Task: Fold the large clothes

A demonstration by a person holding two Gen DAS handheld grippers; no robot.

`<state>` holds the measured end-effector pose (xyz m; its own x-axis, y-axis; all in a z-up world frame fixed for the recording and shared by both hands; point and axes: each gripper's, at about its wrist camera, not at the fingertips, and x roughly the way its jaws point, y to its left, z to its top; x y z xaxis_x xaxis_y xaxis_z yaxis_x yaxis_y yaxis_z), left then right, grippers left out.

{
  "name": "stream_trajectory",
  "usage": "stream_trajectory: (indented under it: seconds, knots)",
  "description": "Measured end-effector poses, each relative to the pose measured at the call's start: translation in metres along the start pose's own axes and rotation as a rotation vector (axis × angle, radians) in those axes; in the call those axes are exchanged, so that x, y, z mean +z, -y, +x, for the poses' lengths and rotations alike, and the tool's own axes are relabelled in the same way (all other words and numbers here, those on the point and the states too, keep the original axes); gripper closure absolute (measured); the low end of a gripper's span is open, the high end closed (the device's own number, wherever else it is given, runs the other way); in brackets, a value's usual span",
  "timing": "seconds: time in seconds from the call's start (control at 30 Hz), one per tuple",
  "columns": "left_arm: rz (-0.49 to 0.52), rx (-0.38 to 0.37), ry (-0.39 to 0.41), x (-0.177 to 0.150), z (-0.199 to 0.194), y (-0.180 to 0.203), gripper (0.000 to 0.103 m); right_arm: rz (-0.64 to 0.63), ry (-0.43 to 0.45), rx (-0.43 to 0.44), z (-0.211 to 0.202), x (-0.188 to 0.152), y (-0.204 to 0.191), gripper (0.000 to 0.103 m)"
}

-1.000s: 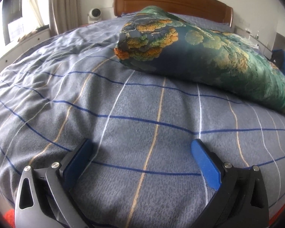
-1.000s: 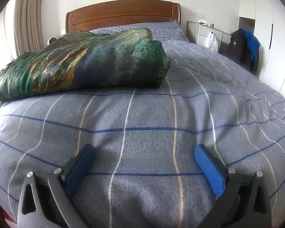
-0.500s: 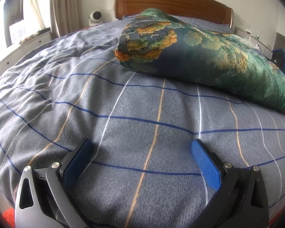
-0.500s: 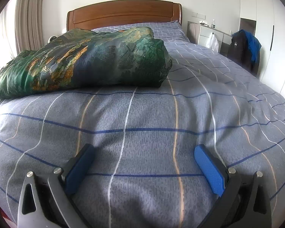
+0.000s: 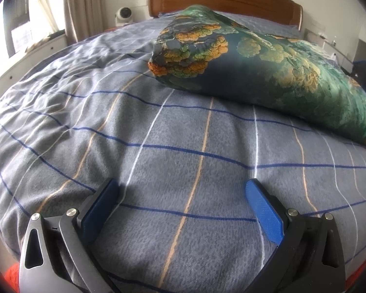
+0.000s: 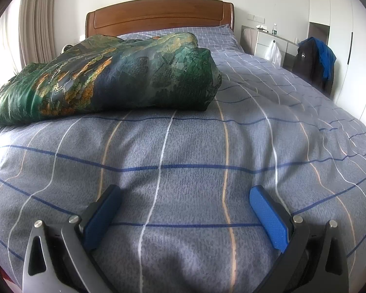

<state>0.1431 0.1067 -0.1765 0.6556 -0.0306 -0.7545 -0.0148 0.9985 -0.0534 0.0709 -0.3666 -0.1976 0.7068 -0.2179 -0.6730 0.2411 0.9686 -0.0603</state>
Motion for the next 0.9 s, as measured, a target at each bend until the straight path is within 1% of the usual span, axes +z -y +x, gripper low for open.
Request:
stream_trajectory:
  seconds: [0.5, 0.9]
  knots:
    - [0.009, -0.006, -0.014, -0.001, -0.002, -0.001, 0.000, 0.000, -0.003, 0.001, 0.000, 0.001, 0.000, 0.000]
    - [0.004, 0.005, 0.024, -0.004, -0.014, -0.002, 0.001, 0.000, -0.013, 0.005, 0.000, 0.001, 0.001, 0.000]
